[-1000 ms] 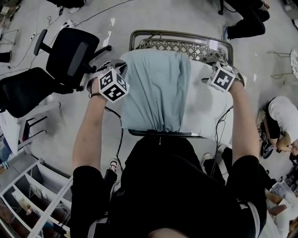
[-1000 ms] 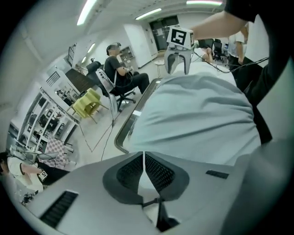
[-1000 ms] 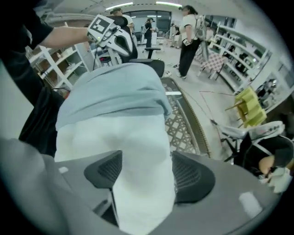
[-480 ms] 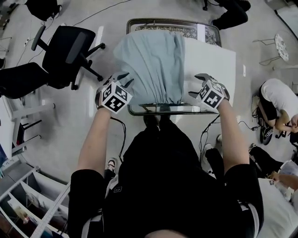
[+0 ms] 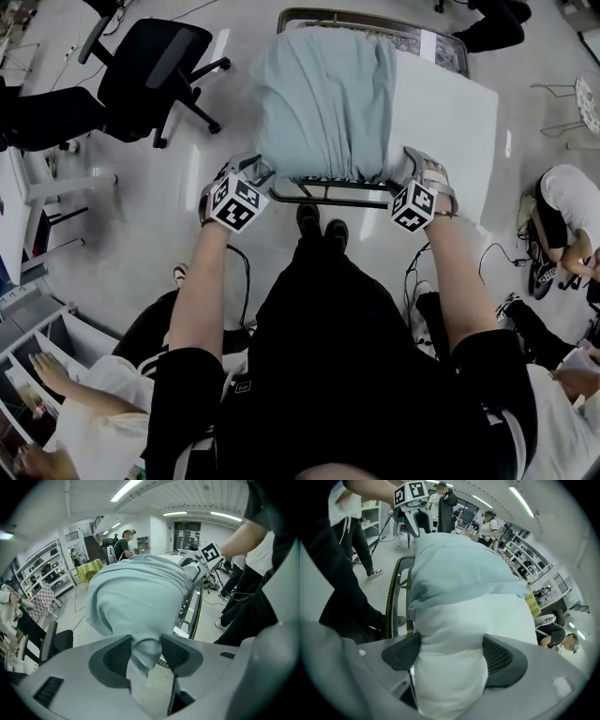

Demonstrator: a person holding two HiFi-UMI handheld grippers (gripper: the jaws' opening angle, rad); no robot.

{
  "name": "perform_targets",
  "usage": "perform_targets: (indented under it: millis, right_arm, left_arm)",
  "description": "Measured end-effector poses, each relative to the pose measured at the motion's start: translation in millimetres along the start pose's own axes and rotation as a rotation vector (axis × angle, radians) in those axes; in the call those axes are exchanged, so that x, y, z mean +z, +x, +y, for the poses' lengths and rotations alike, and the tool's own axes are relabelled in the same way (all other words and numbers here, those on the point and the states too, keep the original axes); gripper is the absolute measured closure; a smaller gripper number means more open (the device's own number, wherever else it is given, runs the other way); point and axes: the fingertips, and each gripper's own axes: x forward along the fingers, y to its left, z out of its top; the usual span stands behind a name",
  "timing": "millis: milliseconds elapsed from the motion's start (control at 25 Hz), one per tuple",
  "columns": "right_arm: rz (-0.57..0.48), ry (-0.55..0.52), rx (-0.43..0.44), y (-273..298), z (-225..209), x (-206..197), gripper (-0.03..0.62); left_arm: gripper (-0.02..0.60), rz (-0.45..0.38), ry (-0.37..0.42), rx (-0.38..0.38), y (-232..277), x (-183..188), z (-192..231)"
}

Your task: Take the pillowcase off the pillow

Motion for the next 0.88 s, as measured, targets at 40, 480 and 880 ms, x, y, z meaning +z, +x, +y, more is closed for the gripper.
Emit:
perform_targets:
  millis: [40,480,880]
  right_arm:
    - [-0.001,0.001,-0.017,2,2,1,0.166]
    - [0.022,-0.086,-0.069,5,13,-5,0.126]
    - [0.064,-0.137,-0.065,-4,-33,-17,0.344]
  left_arm:
    - [0.386,0.005,0.006,0.002,0,-4,-2]
    - [0.333,0.076,0.145,0.138,33,-40,13]
    - [0.572,0.255,0.339,0.211,21,-68,46]
